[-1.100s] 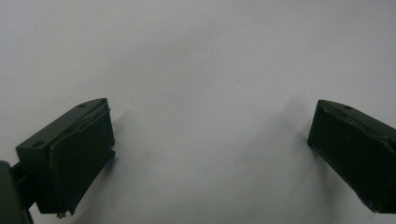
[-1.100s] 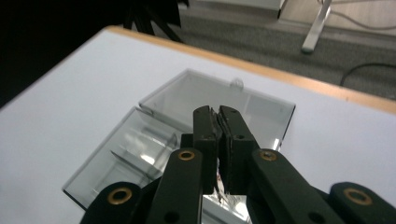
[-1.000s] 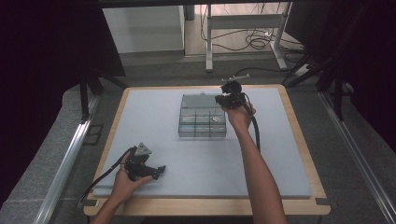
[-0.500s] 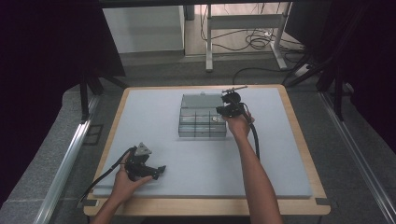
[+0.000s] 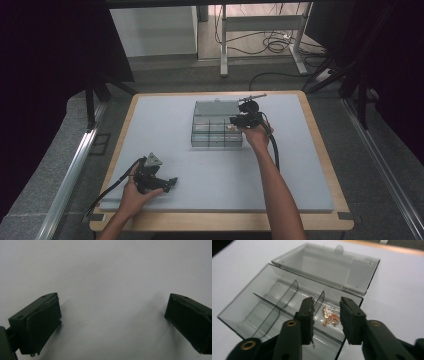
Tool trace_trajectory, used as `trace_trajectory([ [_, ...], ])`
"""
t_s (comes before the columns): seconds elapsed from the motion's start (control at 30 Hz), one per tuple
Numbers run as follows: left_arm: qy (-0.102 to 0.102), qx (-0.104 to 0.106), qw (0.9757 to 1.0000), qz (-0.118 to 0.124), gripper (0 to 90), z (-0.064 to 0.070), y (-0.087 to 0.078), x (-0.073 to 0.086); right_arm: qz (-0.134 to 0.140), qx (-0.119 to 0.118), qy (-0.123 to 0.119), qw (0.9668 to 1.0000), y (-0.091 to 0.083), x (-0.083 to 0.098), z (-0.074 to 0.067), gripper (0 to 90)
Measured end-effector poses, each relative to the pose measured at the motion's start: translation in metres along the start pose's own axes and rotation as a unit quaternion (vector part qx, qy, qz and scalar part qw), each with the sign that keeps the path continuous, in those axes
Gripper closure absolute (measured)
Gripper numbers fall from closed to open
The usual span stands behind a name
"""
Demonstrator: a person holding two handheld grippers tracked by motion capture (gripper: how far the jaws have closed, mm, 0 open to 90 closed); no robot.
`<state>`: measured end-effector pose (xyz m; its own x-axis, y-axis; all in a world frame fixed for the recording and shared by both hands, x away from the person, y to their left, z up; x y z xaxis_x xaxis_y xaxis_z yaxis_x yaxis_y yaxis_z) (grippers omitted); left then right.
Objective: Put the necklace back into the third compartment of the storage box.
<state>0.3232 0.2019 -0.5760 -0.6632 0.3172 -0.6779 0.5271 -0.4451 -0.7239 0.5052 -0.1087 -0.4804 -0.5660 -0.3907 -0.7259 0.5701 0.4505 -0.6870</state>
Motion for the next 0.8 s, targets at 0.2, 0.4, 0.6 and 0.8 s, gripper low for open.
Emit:
trace_trajectory([
  [0.2, 0.000, 0.000, 1.0000, 0.000, 0.3, 0.000, 0.000, 0.000, 0.023, -0.002, -0.015, 0.9996, -0.027, 0.006, -0.002, 51.1],
  [0.4, 0.000, 0.000, 1.0000, -0.001, 0.3, 0.000, 0.000, 0.000, 0.020, -0.005, -0.050, 0.9985, -0.054, 0.026, -0.007, 45.2],
  [0.6, 0.000, -0.001, 1.0000, 0.000, 0.4, 0.000, 0.000, 0.000, 0.026, -0.020, -0.059, 0.9977, -0.072, 0.045, -0.009, 43.4],
  [0.8, 0.000, 0.000, 1.0000, 0.001, 0.4, 0.000, 0.000, 0.000, 0.042, -0.029, -0.052, 0.9973, -0.095, 0.077, -0.005, 40.5],
])
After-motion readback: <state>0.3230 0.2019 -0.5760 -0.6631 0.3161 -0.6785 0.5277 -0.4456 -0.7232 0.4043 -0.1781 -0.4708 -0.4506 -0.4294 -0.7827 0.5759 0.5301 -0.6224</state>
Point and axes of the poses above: each handheld gripper's, and its own axes: y roughly forward along the jaws, x roughly out of its underside, z roughly to its right, the point moved 3 cm from there along y, roughly forward along the jaws, and after that the axes turned 6 degrees about -y, right-handed, at the moved point
